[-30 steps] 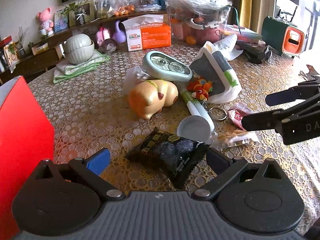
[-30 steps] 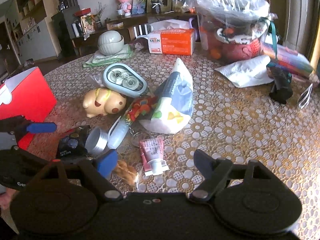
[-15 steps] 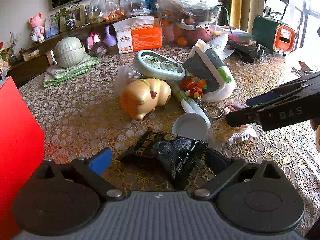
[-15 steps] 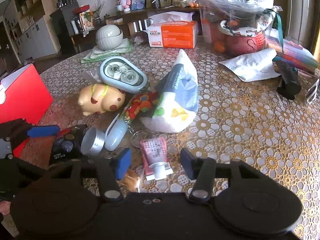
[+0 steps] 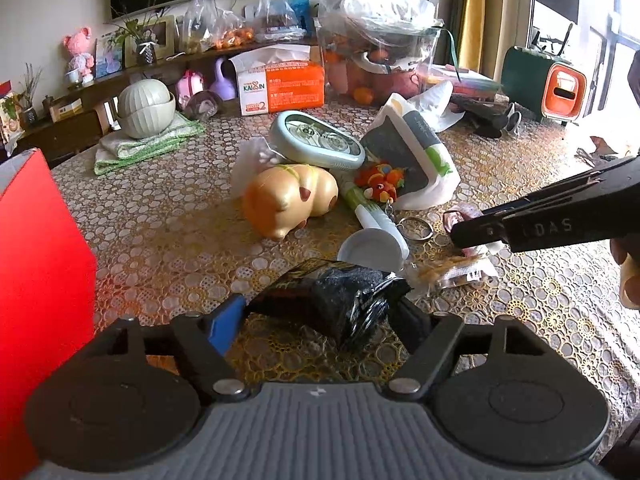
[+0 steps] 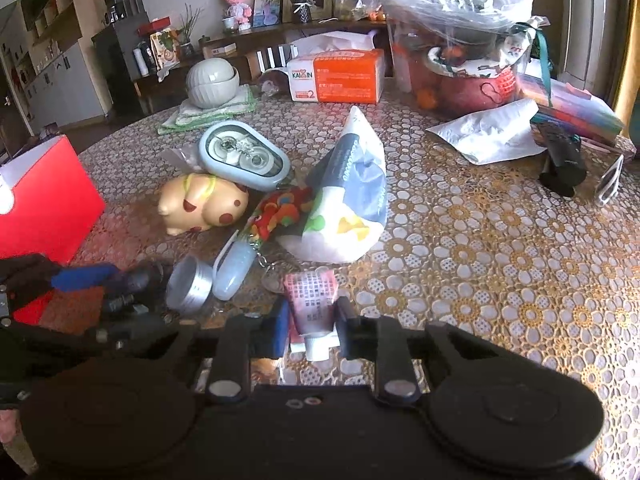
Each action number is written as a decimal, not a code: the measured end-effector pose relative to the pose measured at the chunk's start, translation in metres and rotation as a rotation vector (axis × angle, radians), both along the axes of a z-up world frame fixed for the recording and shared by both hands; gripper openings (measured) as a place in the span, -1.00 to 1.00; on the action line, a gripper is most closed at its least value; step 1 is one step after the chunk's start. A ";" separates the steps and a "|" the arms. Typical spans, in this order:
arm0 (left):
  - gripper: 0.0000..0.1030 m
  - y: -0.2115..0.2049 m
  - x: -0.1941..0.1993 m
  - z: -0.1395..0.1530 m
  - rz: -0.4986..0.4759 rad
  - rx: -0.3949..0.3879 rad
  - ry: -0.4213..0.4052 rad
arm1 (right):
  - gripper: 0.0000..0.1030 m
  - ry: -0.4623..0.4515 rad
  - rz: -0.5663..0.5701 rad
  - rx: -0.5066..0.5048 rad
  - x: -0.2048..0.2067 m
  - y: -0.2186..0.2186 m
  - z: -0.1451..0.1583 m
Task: Organize objects
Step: 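Grasp the black snack packet with the left gripper while the right grasps the pink tube, then carry the snack packet and pink tube toward the red box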
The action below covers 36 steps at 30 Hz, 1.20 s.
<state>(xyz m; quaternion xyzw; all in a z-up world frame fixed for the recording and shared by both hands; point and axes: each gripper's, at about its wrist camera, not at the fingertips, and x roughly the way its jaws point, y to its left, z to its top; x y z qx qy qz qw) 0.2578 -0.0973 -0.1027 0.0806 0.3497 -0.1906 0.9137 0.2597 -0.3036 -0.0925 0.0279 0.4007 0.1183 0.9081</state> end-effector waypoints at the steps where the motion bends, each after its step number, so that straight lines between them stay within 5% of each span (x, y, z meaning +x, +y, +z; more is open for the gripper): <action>1: 0.14 0.001 -0.001 0.001 0.000 -0.005 0.001 | -0.55 -0.007 0.002 -0.002 -0.003 0.000 0.002; 15: -0.13 0.012 -0.031 0.025 0.012 -0.058 -0.024 | -0.55 -0.077 0.032 -0.014 -0.049 0.003 0.045; 36: -0.17 0.055 -0.110 0.098 0.049 -0.223 -0.118 | -0.55 -0.182 0.186 -0.019 -0.110 0.068 0.123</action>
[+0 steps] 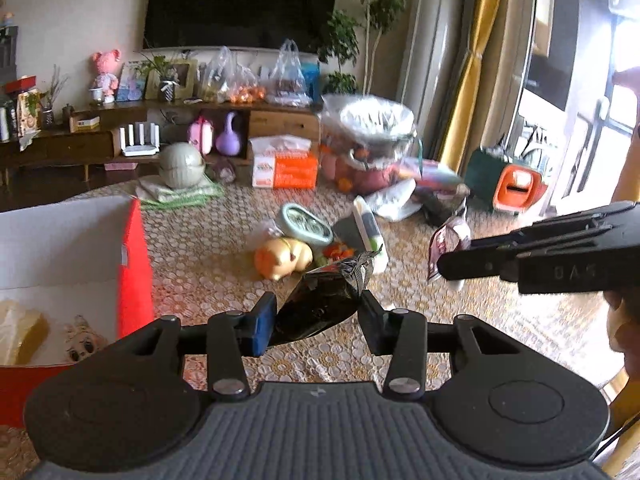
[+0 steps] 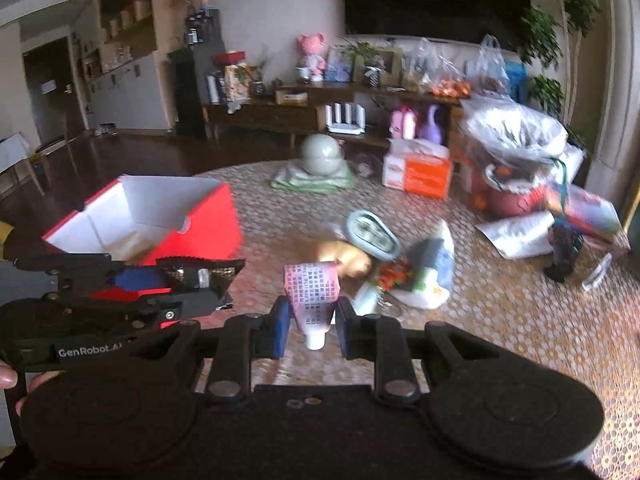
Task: Organize objects
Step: 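Carry the snack packet and pink tube toward the red box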
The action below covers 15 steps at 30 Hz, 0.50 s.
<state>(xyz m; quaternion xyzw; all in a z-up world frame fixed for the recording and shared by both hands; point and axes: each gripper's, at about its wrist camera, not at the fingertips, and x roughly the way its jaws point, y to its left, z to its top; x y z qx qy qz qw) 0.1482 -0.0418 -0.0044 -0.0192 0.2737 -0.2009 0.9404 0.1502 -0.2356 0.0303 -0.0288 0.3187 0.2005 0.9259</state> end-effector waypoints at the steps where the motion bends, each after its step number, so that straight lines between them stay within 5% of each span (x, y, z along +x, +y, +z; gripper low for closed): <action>1: -0.17 0.005 -0.003 0.005 0.007 -0.011 -0.005 | -0.55 -0.006 0.012 -0.001 -0.001 0.006 0.003; 15: -0.17 0.084 -0.018 0.042 0.128 -0.037 -0.094 | -0.55 -0.070 0.169 -0.025 0.010 0.102 0.031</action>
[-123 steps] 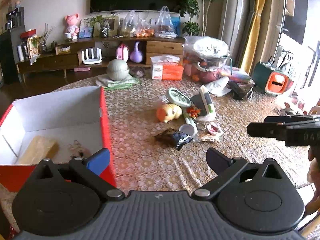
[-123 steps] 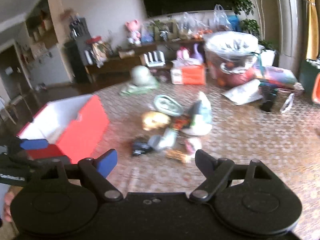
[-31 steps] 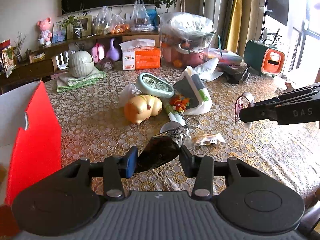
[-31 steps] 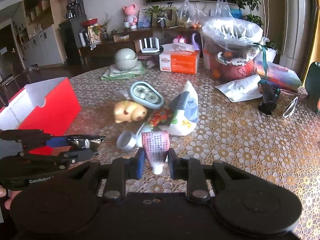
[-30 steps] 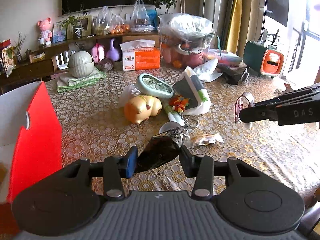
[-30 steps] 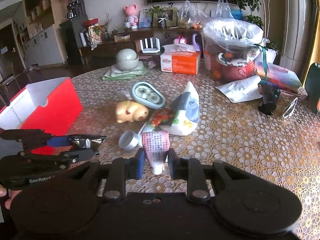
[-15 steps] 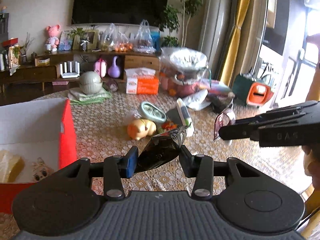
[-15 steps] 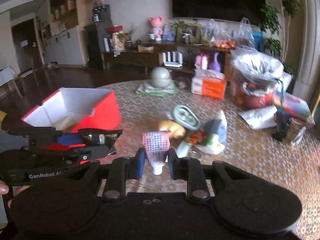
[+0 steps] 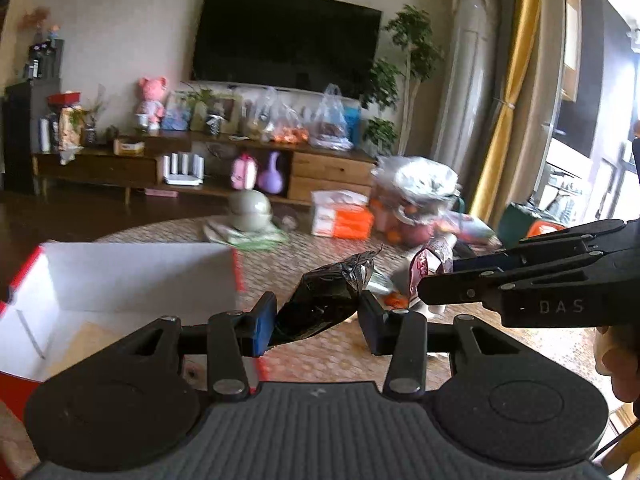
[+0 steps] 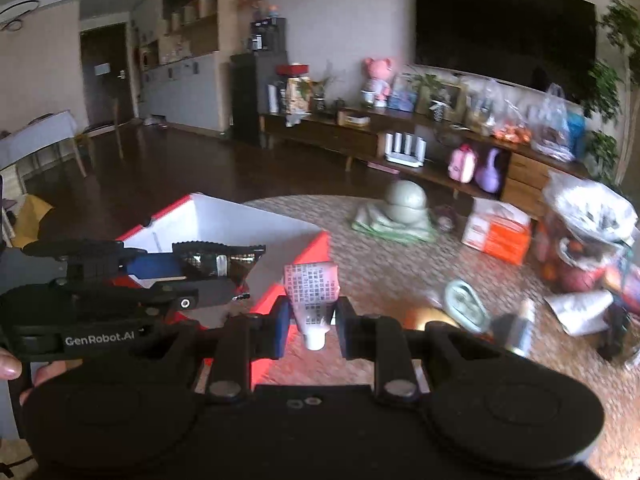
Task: Organize objects
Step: 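Carry the snack packet and pink tube toward the red box, then release the snack packet onto the bread with the left gripper while the right drops the tube in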
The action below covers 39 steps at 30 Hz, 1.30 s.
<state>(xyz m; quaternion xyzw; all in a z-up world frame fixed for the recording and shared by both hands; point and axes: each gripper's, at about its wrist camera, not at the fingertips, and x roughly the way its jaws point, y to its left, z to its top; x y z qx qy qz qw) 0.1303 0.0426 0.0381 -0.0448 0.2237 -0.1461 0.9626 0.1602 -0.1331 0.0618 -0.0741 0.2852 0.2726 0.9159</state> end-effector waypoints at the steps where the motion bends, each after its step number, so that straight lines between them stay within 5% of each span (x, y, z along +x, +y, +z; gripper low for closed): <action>1: -0.17 0.007 0.001 0.001 0.011 0.002 -0.003 | -0.55 -0.001 0.013 -0.002 0.002 0.009 0.000; 17: -0.17 0.104 0.027 0.006 0.141 0.105 0.002 | -0.55 0.044 0.121 -0.053 0.049 0.105 -0.017; 31: -0.17 0.148 0.070 -0.036 0.212 0.213 0.127 | -0.55 0.196 0.141 -0.112 0.082 0.154 -0.073; 39: -0.17 0.157 0.100 -0.065 0.224 0.261 0.293 | -0.55 0.274 0.139 -0.137 0.096 0.167 -0.096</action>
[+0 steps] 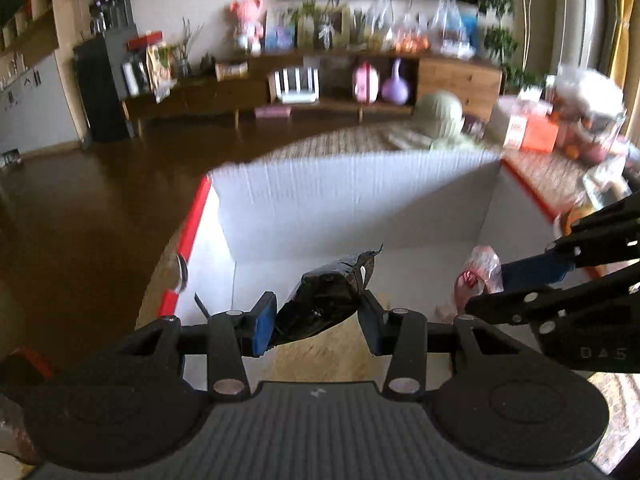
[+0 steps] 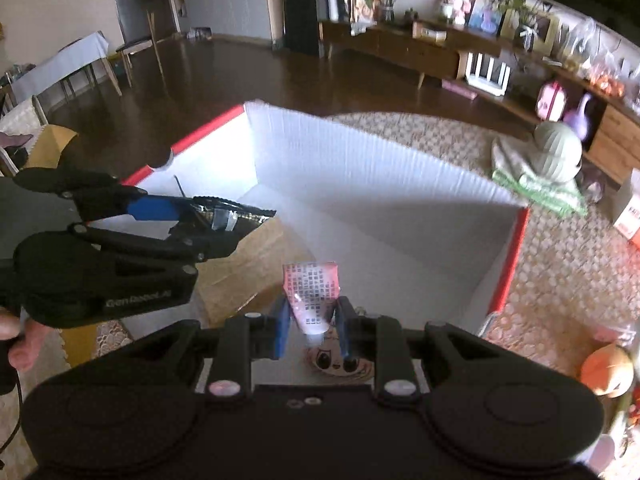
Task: Organize objects
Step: 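Release the snack packet onto the bread with the left gripper while the right drops the tube in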
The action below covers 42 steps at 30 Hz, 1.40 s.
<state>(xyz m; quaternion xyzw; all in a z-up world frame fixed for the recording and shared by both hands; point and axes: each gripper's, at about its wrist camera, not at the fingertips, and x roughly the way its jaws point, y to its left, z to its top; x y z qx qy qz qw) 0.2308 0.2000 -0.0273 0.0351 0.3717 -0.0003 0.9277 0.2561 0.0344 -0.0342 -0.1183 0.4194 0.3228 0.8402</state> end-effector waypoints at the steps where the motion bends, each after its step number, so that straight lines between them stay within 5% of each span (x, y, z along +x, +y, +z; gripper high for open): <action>1: -0.17 0.000 0.002 -0.002 0.001 0.004 0.009 | -0.55 0.000 0.003 -0.009 0.000 0.001 -0.002; 16: -0.10 -0.004 0.015 -0.018 -0.016 0.034 0.124 | -0.38 0.016 0.007 -0.028 0.001 -0.003 -0.007; 20: 0.30 -0.001 0.009 -0.014 -0.002 0.009 0.101 | -0.27 0.023 0.010 -0.021 -0.001 -0.005 -0.003; 23: 0.31 -0.001 0.007 -0.011 0.005 0.001 0.088 | -0.07 0.001 0.017 -0.013 -0.006 -0.008 0.003; 42: 0.32 -0.026 -0.040 0.038 -0.010 -0.006 -0.030 | 0.13 -0.104 0.019 0.099 -0.057 -0.063 0.060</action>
